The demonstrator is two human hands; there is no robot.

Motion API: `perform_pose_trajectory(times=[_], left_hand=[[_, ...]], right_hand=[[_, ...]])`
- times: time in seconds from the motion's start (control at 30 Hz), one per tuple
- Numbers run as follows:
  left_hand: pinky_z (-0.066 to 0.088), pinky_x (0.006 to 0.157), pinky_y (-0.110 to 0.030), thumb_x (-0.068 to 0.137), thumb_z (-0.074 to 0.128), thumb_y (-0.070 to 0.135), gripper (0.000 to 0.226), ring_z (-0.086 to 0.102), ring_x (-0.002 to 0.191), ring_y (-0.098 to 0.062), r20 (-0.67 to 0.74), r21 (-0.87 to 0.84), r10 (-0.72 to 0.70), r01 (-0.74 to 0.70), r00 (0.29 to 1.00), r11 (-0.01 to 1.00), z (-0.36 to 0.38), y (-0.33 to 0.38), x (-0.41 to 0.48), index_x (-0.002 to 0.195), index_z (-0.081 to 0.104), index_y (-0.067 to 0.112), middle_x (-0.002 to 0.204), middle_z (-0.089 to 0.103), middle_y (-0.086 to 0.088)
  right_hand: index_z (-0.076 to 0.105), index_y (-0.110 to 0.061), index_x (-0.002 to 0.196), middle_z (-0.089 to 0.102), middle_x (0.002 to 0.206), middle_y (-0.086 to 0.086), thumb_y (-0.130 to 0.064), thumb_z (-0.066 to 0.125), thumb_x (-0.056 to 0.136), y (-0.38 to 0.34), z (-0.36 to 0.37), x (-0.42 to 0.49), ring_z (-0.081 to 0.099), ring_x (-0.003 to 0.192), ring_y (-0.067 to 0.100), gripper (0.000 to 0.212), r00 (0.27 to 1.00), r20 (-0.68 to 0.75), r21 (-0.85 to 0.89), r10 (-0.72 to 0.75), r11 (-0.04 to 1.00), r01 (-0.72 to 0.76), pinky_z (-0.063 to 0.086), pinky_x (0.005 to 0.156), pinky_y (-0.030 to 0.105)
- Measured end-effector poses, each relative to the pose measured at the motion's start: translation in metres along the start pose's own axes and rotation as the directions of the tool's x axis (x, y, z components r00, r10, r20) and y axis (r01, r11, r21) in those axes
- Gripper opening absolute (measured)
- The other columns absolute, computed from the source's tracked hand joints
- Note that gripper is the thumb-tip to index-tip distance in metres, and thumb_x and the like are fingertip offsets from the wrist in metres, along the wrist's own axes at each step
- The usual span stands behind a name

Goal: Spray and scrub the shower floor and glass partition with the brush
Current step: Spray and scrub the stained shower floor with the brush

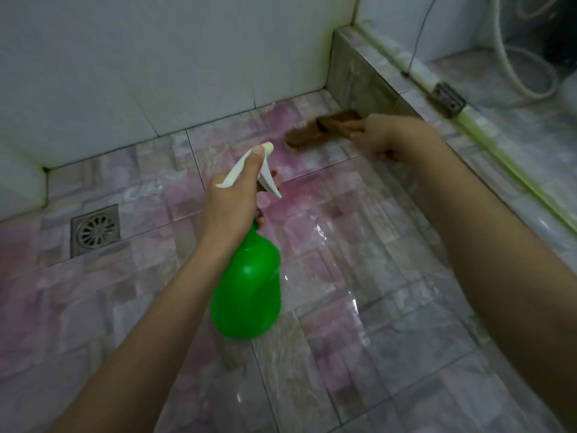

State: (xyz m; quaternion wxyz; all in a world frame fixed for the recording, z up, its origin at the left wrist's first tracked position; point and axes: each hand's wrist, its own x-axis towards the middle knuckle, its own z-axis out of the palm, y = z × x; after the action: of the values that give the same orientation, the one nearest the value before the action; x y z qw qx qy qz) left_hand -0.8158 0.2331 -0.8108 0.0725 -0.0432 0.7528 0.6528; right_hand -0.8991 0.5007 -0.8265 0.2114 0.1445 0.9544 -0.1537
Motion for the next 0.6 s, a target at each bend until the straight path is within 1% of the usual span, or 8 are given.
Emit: perform_pose_trajectory(times=[0.1,0.17,0.23,0.3,0.4,0.47,0.53,0.6], left_hand=[[0.039,0.039,-0.018,0.1,0.051,0.047,0.025,0.06,0.053,-0.017,0.01,-0.017,-0.02,0.02,1.0,1.0,-0.007,0.004,-0.002,0.091,0.074,0.045,0.091,0.079,-0.001],[0.039,0.04,-0.017,0.1,0.05,0.05,0.035,0.062,0.047,-0.021,0.01,0.006,-0.015,0.015,1.0,1.0,-0.011,0.002,-0.006,0.076,0.075,0.047,0.092,0.079,-0.007],[0.042,0.044,-0.019,0.098,0.049,0.056,0.037,0.068,0.06,-0.03,0.023,0.04,-0.014,0.013,1.0,0.999,-0.013,-0.001,-0.012,0.071,0.074,0.054,0.094,0.077,-0.016],[0.04,0.041,-0.018,0.097,0.05,0.056,0.033,0.059,0.051,-0.018,0.023,0.041,-0.014,0.013,1.0,0.999,-0.015,-0.005,-0.016,0.077,0.075,0.054,0.096,0.075,-0.021],[0.033,0.037,-0.013,0.099,0.049,0.05,0.026,0.038,0.035,-0.004,0.028,0.049,-0.017,0.016,0.999,0.999,-0.02,-0.005,-0.021,0.1,0.074,0.045,0.091,0.079,-0.001],[0.033,0.037,-0.013,0.098,0.05,0.051,0.024,0.038,0.039,-0.007,0.024,0.041,-0.026,0.025,0.999,0.999,-0.022,-0.006,-0.024,0.095,0.073,0.05,0.089,0.079,0.004],[0.036,0.039,-0.015,0.097,0.052,0.053,0.027,0.052,0.053,-0.019,0.026,0.046,-0.023,0.021,0.999,0.999,-0.022,-0.01,-0.027,0.084,0.075,0.054,0.089,0.08,0.005],[0.04,0.04,-0.018,0.098,0.052,0.051,0.025,0.057,0.058,-0.022,0.035,0.043,-0.007,0.006,0.999,0.999,-0.023,-0.013,-0.033,0.089,0.076,0.051,0.089,0.08,0.002]], right_hand=[[0.047,-0.026,0.136,0.058,0.065,0.015,-0.042,0.035,0.098,0.002,-0.007,-0.023,0.051,0.05,0.025,0.043,0.99,0.069,-0.04,0.123,0.992,-0.121,0.044,0.057,0.03],[0.038,-0.031,0.142,0.063,0.08,0.019,-0.032,0.031,0.101,-0.003,0.02,-0.014,0.054,0.053,0.025,0.042,0.998,-0.043,-0.011,0.038,0.999,-0.038,0.044,0.055,0.028],[0.025,-0.044,0.146,0.061,0.098,0.02,-0.028,0.029,0.102,-0.01,0.039,-0.003,0.054,0.058,0.026,0.047,0.988,-0.155,0.085,-0.025,0.996,0.039,0.043,0.049,0.027],[0.023,-0.047,0.145,0.06,0.087,0.017,-0.024,0.03,0.102,-0.011,0.03,-0.001,0.055,0.055,0.027,0.049,0.992,-0.124,0.077,-0.026,0.996,0.036,0.046,0.045,0.029],[0.041,-0.026,0.141,0.061,0.059,0.015,-0.013,0.037,0.097,-0.008,0.01,-0.019,0.055,0.043,0.025,0.046,0.993,0.006,-0.017,0.116,0.993,-0.116,0.051,0.049,0.031],[0.035,-0.031,0.145,0.062,0.073,0.017,-0.017,0.034,0.099,-0.004,0.028,-0.026,0.057,0.047,0.026,0.048,0.995,-0.044,0.017,0.087,0.996,-0.086,0.047,0.046,0.027],[0.02,-0.045,0.147,0.059,0.091,0.018,-0.026,0.029,0.102,0.003,0.049,-0.03,0.056,0.053,0.027,0.05,0.991,-0.137,0.08,-0.001,0.997,0.012,0.046,0.045,0.027],[0.014,-0.054,0.144,0.06,0.105,0.02,-0.035,0.026,0.103,0.013,0.048,-0.04,0.059,0.063,0.029,0.047,0.986,-0.144,0.015,-0.084,0.996,0.087,0.053,0.059,0.035]])
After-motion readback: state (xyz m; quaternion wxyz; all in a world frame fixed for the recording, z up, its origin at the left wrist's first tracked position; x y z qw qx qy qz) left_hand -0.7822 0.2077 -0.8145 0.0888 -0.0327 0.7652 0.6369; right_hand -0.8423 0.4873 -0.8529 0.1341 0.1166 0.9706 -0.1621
